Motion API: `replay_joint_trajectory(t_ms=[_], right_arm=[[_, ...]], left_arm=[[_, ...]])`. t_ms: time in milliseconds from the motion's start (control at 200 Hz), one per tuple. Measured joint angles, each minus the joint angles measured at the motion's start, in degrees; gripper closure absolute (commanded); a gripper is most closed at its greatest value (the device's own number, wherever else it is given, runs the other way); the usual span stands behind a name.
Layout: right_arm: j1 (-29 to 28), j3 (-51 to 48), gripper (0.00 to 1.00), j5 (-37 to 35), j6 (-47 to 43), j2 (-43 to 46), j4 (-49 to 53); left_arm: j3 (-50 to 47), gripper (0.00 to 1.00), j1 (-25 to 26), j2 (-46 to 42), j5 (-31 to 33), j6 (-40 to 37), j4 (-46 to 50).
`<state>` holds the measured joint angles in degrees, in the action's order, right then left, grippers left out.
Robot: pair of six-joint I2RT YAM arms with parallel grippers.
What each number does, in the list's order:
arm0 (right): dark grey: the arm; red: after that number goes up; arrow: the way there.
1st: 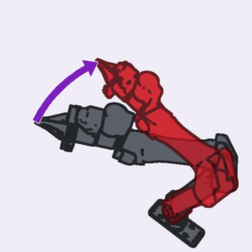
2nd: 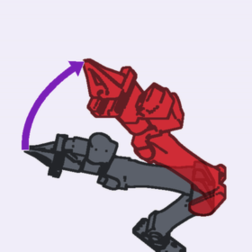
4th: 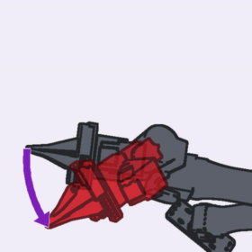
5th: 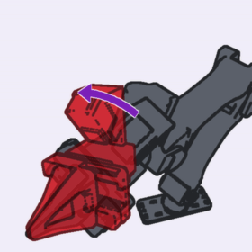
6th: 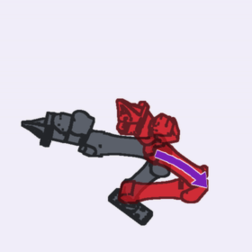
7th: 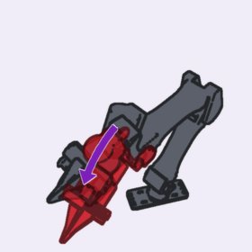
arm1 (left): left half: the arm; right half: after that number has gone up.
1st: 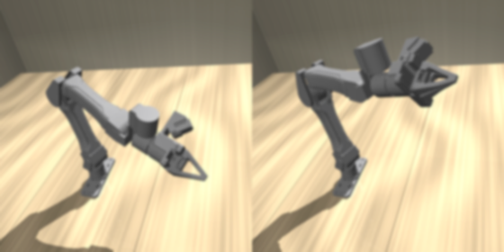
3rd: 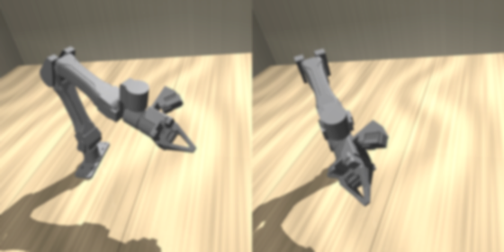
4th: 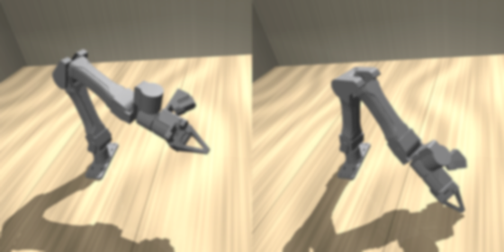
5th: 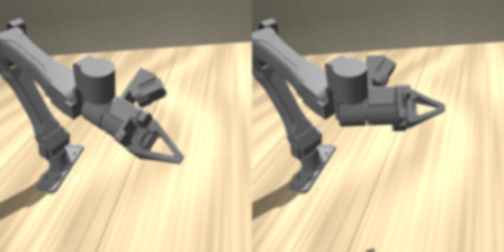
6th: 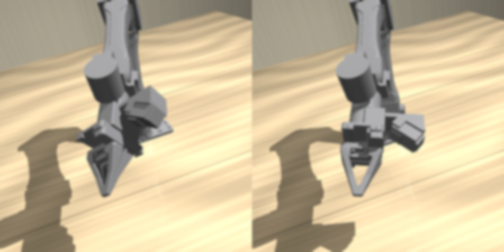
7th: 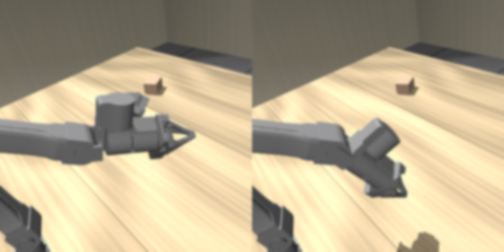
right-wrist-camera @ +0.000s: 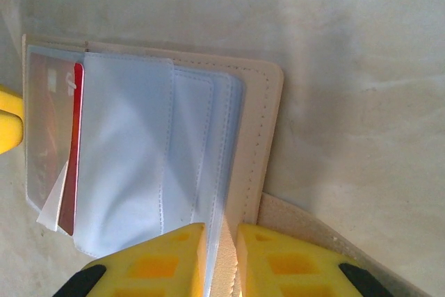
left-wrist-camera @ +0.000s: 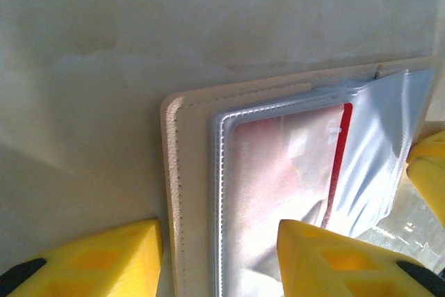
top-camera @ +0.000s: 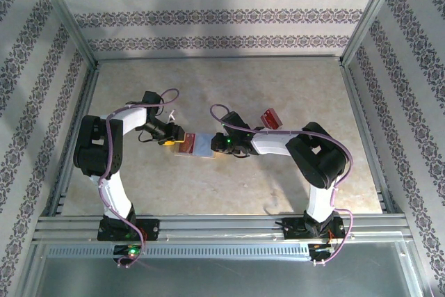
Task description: Put the credit cards into the card holder
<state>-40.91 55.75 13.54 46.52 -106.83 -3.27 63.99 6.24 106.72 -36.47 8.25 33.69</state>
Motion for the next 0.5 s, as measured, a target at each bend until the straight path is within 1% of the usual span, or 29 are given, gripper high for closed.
replay_joint_trajectory(t_ms=[130, 320, 500], right_arm=[[0.0, -0.1, 0.78, 0.0, 0.0, 0.0, -0.2], [0.0, -0.7, 0.78, 0.0, 0.0, 0.0, -1.1], [-0.1, -1.4, 0.78, 0.0, 0.0, 0.2, -2.2]], left_arm=[[-0.6, 0.53, 0.0, 0.1, -2.4, 1.0, -1.5], [-1.7, 0.54, 0.6, 0.4, -9.7, 2.8, -4.6], [-2.8, 0.55, 0.8, 0.3, -12.6, 3.9, -6.4]])
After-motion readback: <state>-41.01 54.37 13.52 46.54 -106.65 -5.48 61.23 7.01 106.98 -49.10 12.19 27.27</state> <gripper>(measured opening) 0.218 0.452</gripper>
